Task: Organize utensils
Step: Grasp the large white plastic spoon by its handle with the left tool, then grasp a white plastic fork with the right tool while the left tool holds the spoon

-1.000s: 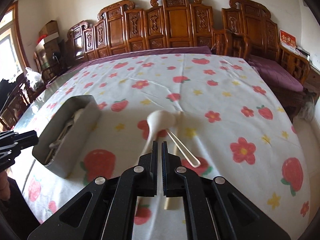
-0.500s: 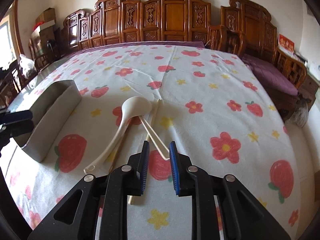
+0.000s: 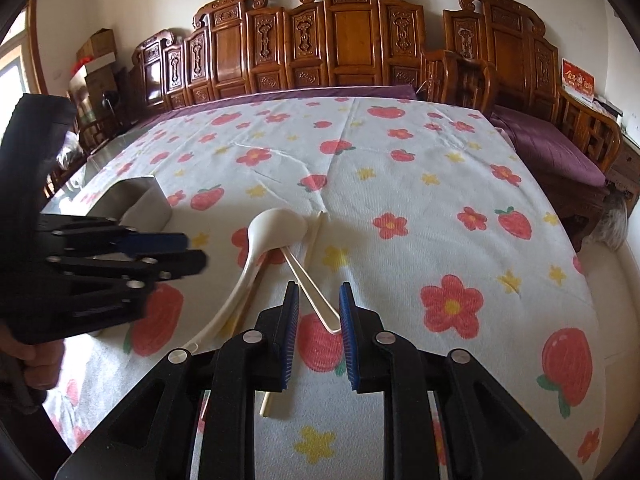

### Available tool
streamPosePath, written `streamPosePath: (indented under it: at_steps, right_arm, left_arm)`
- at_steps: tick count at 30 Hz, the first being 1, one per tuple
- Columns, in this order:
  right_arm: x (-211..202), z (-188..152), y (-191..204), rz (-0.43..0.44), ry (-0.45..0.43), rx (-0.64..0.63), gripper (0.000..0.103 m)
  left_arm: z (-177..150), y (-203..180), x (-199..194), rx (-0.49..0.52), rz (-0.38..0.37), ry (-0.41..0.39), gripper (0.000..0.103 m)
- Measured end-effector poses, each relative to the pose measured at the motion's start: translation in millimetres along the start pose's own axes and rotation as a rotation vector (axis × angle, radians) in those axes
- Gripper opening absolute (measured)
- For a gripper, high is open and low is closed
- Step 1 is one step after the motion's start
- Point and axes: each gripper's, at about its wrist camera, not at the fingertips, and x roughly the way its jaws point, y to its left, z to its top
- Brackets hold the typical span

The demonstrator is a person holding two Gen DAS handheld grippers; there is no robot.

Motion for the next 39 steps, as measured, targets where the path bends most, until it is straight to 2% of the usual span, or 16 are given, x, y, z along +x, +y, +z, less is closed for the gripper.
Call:
streamPosePath:
  at_steps: [11,16,17,25,30,39]
  right_arm:
    - [1.5,1.3,0.3,0.006,0.000,0.009,0.023]
    - [4.2,0.9,-2.8,-0.002,0.015,0.031,0.023]
    - [4.3,0.9,-3.2,-0.002,0.016,0.035,0.023]
    - [11.0,-0.6,1.2,0.003,0.034,0.021,0.023]
    - [17.8,7.7,6.1,0.053,0.031,0.028,0.023]
    - [63.1,28.9,14.4,0.043,0.076,-0.049,0.023]
  left_arm:
    - [12.2,-4.7,47.1,-0.029,-0.038,0.064,0.025]
    - [12.7,-1.7,48.8,-0.046,-0.083,0.059,0.008]
    - [12.9,-1.9,47.5,-0.046,-0.084,0.055,0.008]
    - [11.2,-3.0,14.6,-0.012,-0.074,-0.036,0.007]
    - [9.6,2.9,-16.5,0.003,-0.051,-0.098,0.007]
    - [9.0,19.9,-49.1,-0.019,-0.041,-0.154,0.008]
